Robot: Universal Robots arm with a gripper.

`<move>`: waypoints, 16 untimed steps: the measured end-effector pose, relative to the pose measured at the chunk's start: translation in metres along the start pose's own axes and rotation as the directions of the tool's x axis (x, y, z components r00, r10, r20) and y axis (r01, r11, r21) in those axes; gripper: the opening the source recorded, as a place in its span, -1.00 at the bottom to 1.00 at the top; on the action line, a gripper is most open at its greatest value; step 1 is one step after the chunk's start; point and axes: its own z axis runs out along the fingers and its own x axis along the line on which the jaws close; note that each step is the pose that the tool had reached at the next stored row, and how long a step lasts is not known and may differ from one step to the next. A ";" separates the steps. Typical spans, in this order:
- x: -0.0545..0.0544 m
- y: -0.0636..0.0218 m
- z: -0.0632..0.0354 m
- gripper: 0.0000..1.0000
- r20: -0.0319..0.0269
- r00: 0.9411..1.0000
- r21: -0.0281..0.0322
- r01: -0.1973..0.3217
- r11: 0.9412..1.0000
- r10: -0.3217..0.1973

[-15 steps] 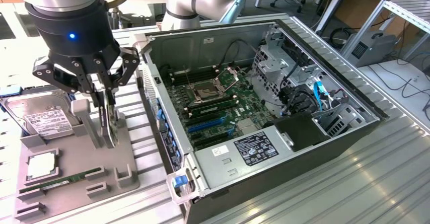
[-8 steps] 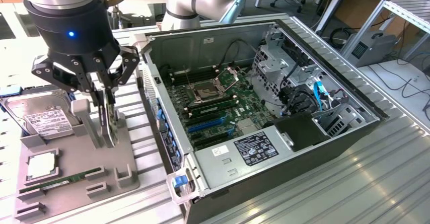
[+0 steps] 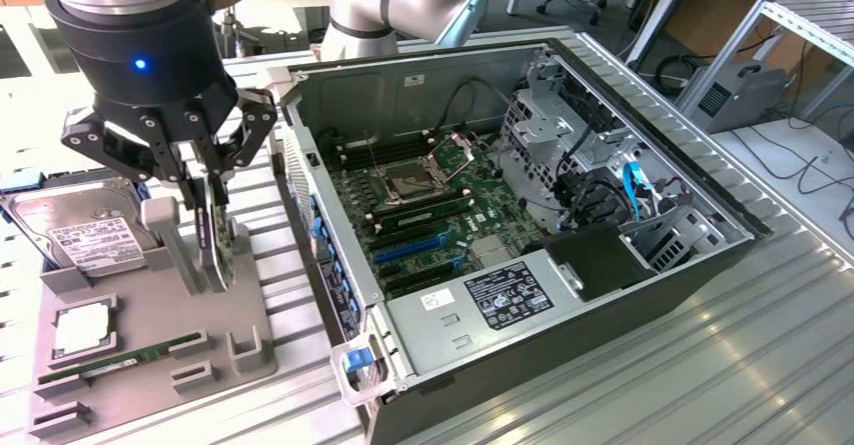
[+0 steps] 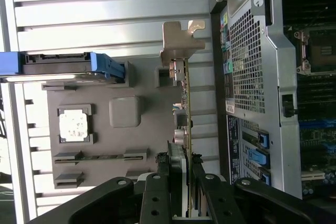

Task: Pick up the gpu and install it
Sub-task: 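Pick up the gpu and move the gpu toward the slot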

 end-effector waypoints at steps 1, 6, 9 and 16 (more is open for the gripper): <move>0.000 0.0000 -0.0002 -0.46 0.000 1.000 0.000 0.000 1.000 0.000; 0.000 0.0000 -0.0015 -0.46 0.000 1.000 0.000 0.000 1.000 0.000; 0.000 0.0000 -0.0023 -0.46 0.000 1.000 0.000 0.000 1.000 0.000; 0.000 0.0001 -0.0041 -0.46 0.000 1.000 0.000 0.000 1.000 0.000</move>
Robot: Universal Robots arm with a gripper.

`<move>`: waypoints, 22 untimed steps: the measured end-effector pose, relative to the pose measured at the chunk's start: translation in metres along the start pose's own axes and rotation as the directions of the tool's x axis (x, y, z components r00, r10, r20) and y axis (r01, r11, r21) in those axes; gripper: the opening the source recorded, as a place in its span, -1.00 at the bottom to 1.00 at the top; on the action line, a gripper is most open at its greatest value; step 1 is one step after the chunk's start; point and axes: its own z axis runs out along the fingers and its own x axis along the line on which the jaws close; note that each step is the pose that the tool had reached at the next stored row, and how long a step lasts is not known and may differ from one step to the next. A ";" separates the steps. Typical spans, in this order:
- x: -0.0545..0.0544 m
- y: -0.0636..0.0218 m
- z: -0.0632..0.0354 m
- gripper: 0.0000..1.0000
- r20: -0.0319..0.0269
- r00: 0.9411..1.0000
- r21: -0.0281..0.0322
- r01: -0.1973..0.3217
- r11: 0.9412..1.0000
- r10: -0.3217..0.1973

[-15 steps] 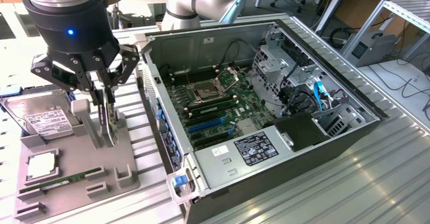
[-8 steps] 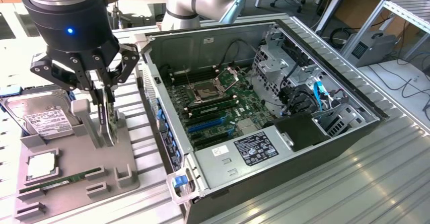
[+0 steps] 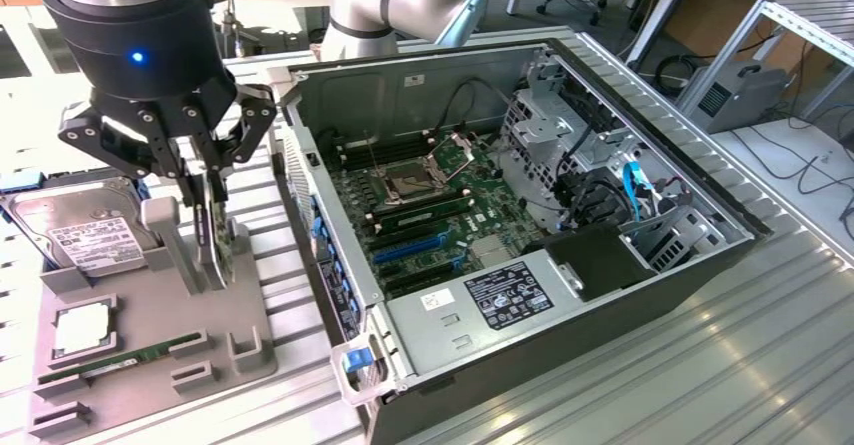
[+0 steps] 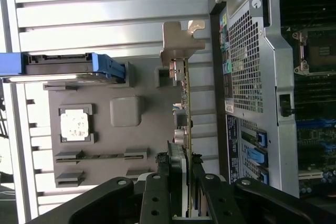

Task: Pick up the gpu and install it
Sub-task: 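Pick up the gpu and move the gpu toward the slot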

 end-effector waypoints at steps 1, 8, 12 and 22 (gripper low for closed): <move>0.000 0.0000 -0.0002 -0.46 0.000 1.000 0.000 0.000 1.000 0.000; 0.000 0.0000 -0.0023 -0.46 0.000 1.000 0.000 0.000 1.000 0.000; 0.000 0.0001 -0.0034 -0.46 0.000 1.000 0.000 0.000 1.000 0.000; 0.000 0.0002 -0.0074 -0.46 0.000 1.000 0.000 0.000 1.000 0.000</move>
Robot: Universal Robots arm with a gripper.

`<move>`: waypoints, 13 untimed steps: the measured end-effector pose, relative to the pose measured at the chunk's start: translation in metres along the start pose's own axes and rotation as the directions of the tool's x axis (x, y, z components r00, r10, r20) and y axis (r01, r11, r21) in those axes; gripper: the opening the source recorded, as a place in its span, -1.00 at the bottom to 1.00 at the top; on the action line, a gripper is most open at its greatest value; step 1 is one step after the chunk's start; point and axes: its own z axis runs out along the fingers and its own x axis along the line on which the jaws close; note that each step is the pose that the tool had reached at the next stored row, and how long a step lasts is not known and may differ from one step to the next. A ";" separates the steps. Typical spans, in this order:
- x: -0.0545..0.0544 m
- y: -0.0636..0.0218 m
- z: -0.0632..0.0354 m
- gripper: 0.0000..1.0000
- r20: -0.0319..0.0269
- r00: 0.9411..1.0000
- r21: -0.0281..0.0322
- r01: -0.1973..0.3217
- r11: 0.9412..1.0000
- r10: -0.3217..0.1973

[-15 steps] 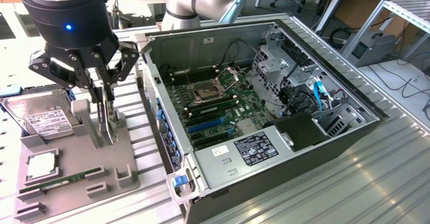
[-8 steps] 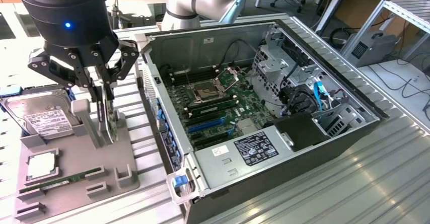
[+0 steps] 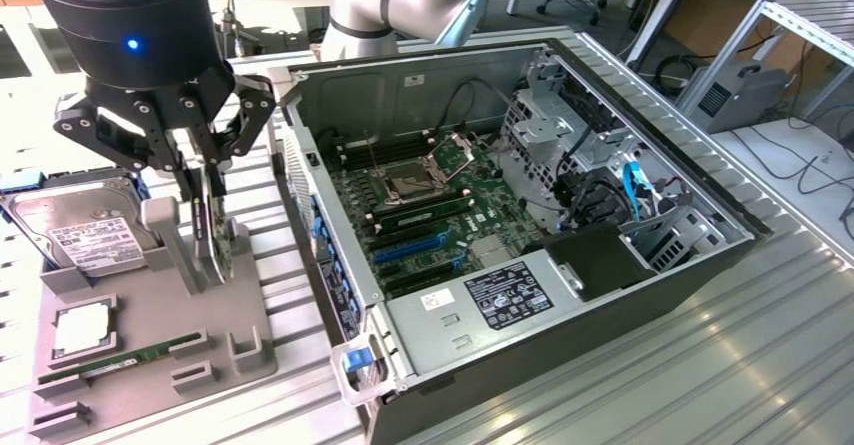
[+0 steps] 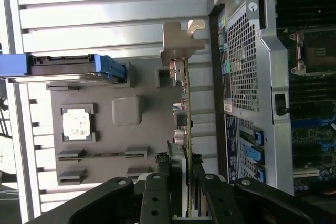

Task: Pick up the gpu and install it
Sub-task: 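Pick up the gpu and move the gpu toward the slot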

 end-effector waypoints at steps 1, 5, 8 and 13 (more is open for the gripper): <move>0.000 0.0000 -0.0003 -0.46 0.000 1.000 0.000 0.000 1.000 0.000; 0.000 0.0000 -0.0016 -0.46 0.000 1.000 0.000 0.000 1.000 0.000; 0.000 0.0001 -0.0025 -0.46 0.000 1.000 0.000 0.000 1.000 0.000; 0.000 0.0001 -0.0048 -0.46 0.000 1.000 0.000 0.000 1.000 0.000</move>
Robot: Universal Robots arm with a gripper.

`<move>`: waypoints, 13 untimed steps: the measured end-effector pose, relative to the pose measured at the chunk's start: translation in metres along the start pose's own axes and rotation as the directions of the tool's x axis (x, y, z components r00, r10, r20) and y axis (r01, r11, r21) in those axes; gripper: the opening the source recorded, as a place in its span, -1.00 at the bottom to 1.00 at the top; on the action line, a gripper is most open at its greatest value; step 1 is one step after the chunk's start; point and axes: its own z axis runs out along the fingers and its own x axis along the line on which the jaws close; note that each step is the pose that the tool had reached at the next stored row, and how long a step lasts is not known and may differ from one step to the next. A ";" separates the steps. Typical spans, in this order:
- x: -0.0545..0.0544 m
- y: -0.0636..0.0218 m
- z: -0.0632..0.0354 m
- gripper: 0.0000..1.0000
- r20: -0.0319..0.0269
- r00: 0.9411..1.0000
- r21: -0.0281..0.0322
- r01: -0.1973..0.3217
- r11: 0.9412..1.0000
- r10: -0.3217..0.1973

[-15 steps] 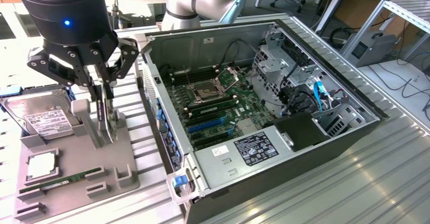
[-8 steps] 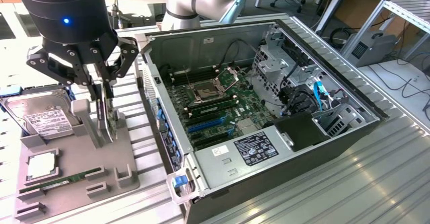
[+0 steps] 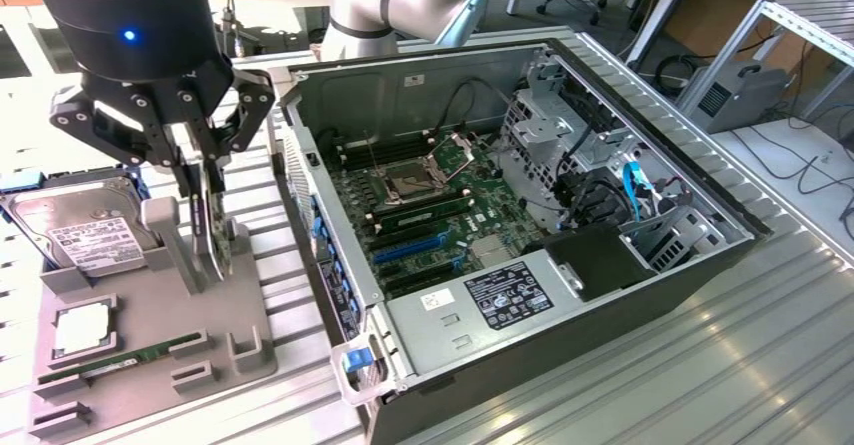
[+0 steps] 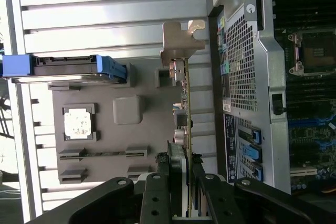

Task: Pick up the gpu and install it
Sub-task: 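Pick up the gpu and move the gpu toward the slot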

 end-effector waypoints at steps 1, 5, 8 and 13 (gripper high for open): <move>0.000 0.0000 -0.0003 -0.46 0.000 1.000 0.000 0.000 1.000 0.000; 0.000 0.0000 -0.0018 -0.46 0.000 1.000 0.000 0.000 1.000 0.000; 0.000 0.0001 -0.0029 -0.46 0.000 1.000 0.000 0.000 1.000 0.000; 0.000 0.0001 -0.0048 -0.46 0.000 1.000 0.000 0.000 1.000 0.000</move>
